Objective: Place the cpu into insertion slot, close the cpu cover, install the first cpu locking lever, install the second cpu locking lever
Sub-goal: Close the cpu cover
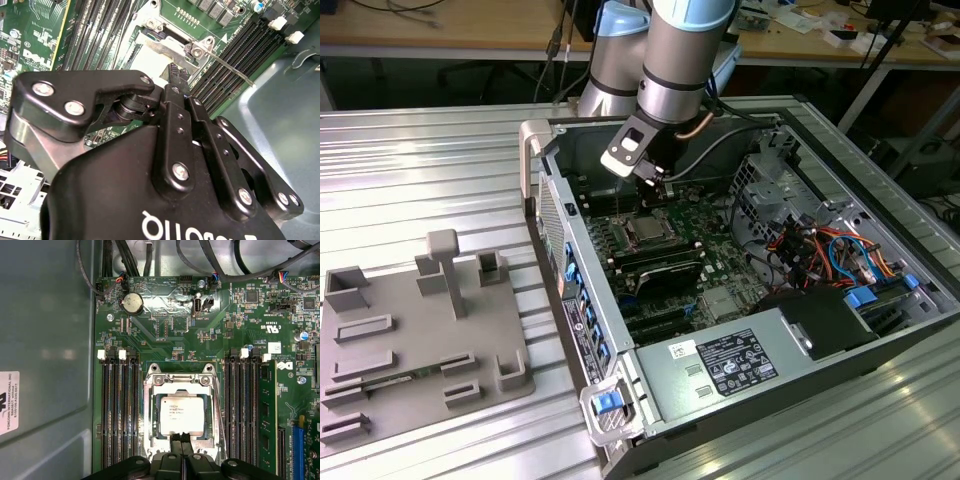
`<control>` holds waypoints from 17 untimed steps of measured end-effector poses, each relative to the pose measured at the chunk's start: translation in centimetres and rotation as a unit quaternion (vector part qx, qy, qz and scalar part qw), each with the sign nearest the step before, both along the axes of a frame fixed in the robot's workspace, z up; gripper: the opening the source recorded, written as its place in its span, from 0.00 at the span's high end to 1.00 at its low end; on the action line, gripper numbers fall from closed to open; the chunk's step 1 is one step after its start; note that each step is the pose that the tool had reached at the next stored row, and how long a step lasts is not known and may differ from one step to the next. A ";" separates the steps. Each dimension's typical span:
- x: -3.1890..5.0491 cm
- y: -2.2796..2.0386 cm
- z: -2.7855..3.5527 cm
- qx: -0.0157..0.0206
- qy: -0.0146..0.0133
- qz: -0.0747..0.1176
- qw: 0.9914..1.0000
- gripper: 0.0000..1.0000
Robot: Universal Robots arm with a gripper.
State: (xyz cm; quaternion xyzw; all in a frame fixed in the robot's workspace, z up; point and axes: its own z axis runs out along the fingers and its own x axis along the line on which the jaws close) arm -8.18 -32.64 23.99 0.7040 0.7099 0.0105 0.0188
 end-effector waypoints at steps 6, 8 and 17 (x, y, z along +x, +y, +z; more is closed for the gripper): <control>-0.02 0.00 -0.10 0.000 0.000 0.000 1.000 0.89; -0.08 0.00 -0.24 0.000 0.000 0.000 1.000 0.89; -0.78 0.05 -1.90 0.000 0.000 0.000 1.000 0.89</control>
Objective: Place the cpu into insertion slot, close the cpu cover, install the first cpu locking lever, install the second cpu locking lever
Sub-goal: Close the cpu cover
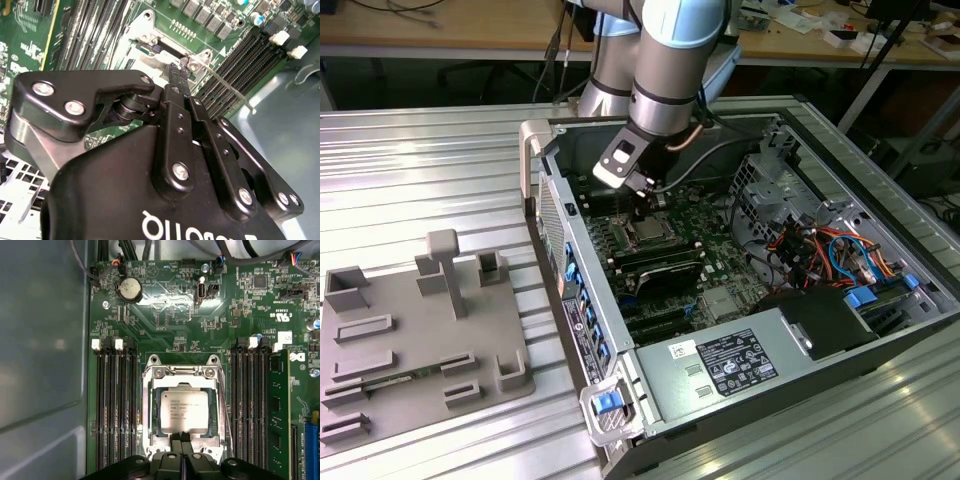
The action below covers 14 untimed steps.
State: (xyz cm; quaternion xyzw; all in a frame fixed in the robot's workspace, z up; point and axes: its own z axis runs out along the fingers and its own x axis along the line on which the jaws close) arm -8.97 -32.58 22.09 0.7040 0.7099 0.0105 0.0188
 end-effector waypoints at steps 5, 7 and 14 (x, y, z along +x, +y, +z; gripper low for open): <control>-0.02 0.00 -0.98 0.000 0.002 0.000 1.000 0.89; -0.02 0.00 -1.14 0.000 0.002 0.000 1.000 0.89; 0.50 0.00 -0.46 0.000 0.002 0.000 1.000 0.89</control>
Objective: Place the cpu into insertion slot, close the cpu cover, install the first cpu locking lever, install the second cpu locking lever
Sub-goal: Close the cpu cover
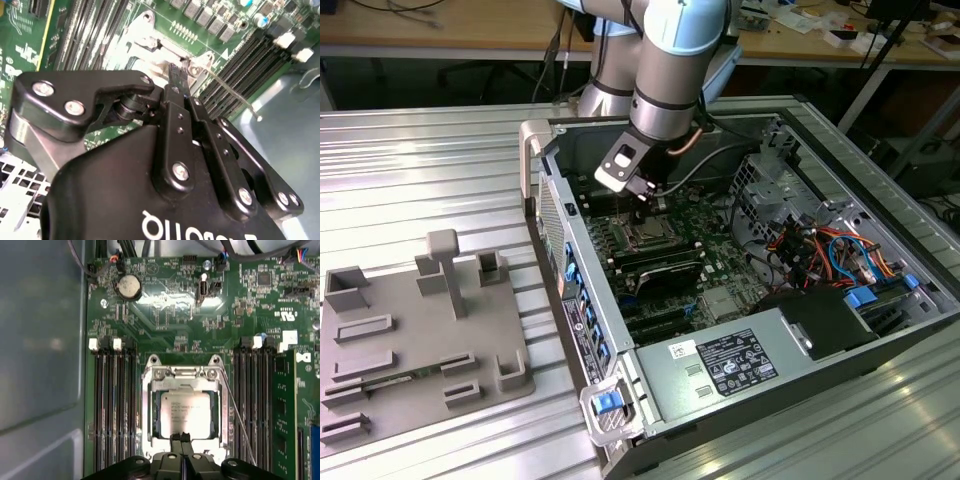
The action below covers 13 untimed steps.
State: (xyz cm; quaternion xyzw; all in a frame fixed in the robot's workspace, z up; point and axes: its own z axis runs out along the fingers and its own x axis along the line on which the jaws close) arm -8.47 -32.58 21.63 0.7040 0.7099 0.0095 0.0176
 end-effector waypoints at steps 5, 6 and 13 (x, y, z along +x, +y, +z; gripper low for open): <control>0.76 0.01 -0.04 0.000 0.000 0.000 1.000 0.89; 1.03 0.01 -0.04 0.000 0.000 0.000 1.000 0.89; 1.40 0.00 -0.04 0.000 0.000 0.000 1.000 0.89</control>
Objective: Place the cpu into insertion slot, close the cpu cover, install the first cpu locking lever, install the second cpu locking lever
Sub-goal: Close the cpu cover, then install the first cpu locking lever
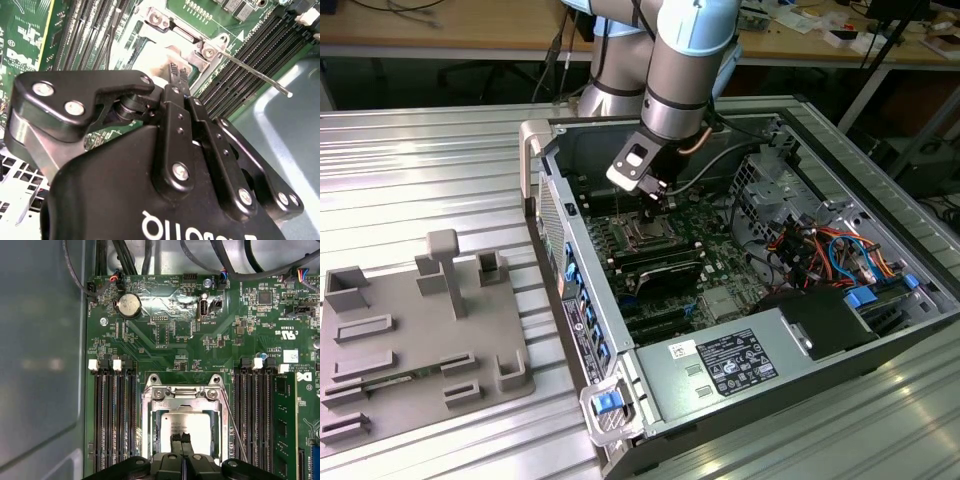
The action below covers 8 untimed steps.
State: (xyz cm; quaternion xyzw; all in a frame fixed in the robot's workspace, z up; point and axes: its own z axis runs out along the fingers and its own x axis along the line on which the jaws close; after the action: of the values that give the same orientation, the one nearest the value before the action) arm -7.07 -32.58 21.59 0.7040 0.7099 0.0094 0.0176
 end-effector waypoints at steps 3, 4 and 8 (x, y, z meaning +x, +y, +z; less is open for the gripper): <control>0.02 0.00 0.00 0.000 0.000 0.000 1.000 0.89; 0.03 0.00 0.00 0.000 0.000 0.000 1.000 0.89; 0.06 0.00 0.00 0.000 0.000 0.000 1.000 0.89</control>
State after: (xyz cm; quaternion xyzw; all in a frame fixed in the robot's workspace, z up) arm -7.01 -32.58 21.59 0.7040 0.7099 0.0094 0.0176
